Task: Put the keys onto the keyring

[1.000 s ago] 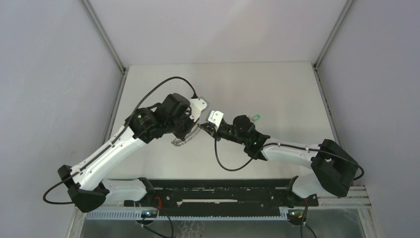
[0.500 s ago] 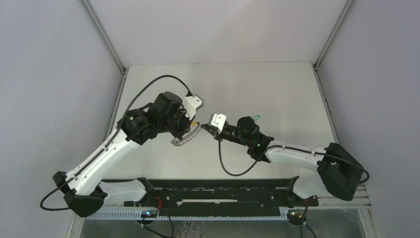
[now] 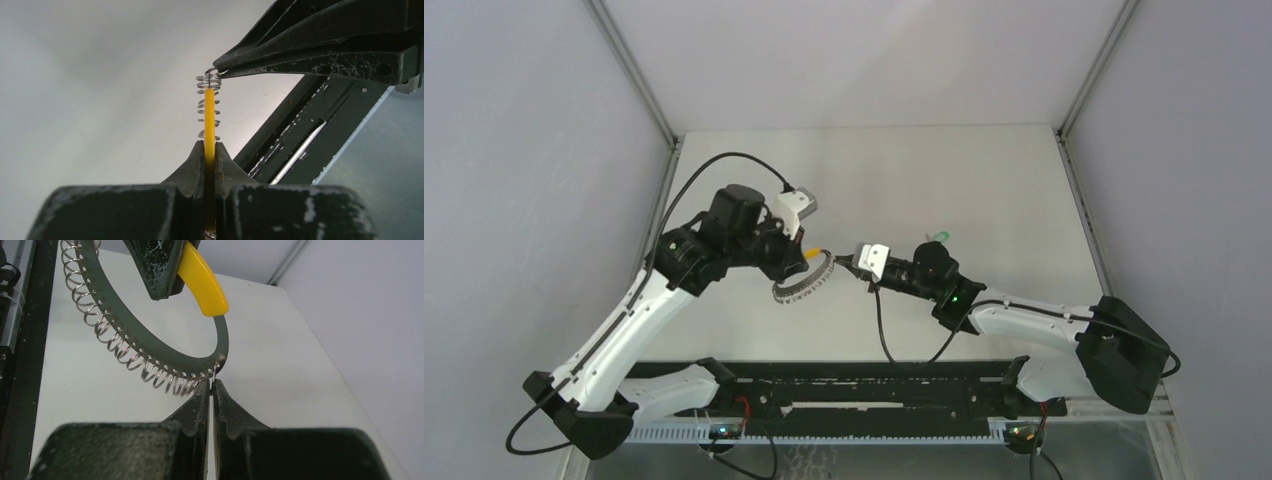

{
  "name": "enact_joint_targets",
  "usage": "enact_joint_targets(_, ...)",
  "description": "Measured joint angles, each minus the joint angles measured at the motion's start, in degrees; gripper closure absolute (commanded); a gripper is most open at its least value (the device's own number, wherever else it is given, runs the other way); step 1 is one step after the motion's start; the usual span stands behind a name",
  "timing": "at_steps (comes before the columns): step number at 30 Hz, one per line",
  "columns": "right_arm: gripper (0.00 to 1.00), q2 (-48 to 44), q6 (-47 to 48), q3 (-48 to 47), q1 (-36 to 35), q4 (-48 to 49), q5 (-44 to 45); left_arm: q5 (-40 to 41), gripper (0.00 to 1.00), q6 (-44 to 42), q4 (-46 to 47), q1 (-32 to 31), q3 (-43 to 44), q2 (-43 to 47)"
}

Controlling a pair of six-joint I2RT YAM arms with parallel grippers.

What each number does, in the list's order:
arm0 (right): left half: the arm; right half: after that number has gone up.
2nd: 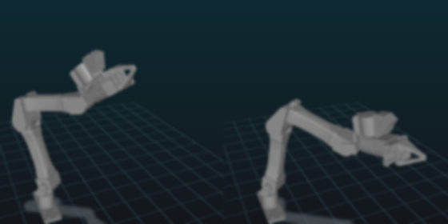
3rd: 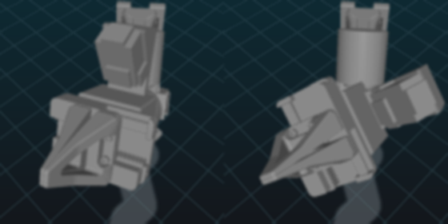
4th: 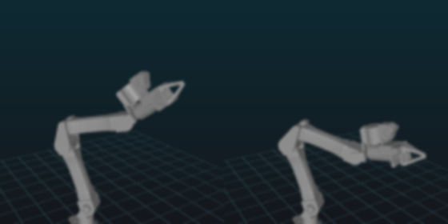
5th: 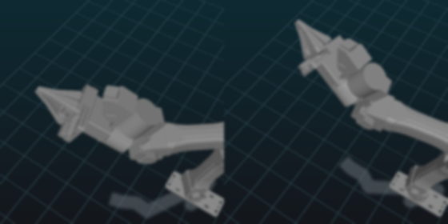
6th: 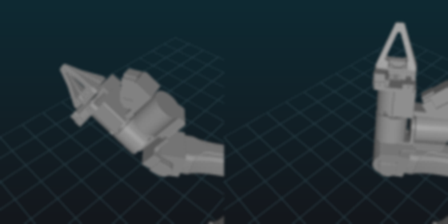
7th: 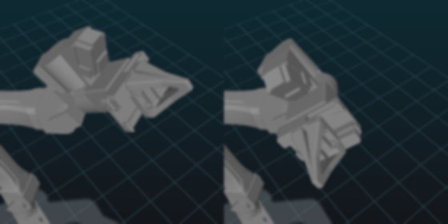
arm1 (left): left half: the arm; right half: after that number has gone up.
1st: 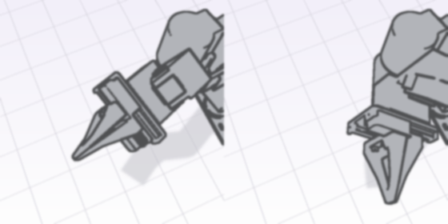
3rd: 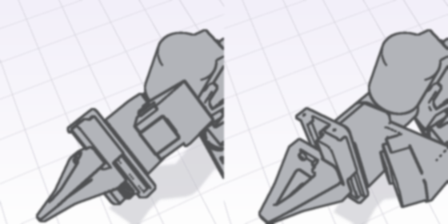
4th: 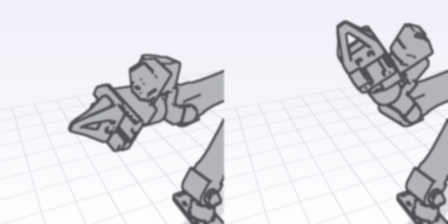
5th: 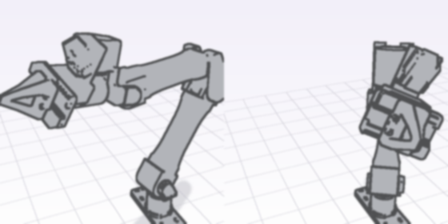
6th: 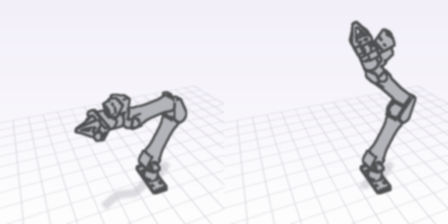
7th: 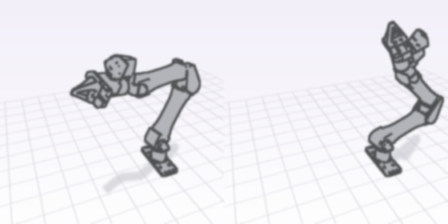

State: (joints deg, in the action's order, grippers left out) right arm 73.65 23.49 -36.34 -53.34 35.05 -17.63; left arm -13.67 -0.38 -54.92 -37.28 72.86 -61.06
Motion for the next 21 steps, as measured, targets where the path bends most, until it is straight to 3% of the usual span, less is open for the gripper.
enact_joint_targets(9, 1.00, -2.1, 1.9, 3.1, 1.0, 4.4, -3.6, -15.6, 0.98, 2.4, 6.6, 9.4, -7.6, 4.1)
enact_joint_targets(15, 1.00, -5.6, 1.8, 4.1, 3.4, 4.5, -7.0, -27.4, 0.80, 6.1, 15.0, 15.3, -14.0, 5.1)
enact_joint_targets(21, 1.00, -8.2, 1.2, 4.1, 5.0, 7.6, -10.7, -30.6, 0.69, 8.3, 19.1, 16.0, -17.2, 4.0)
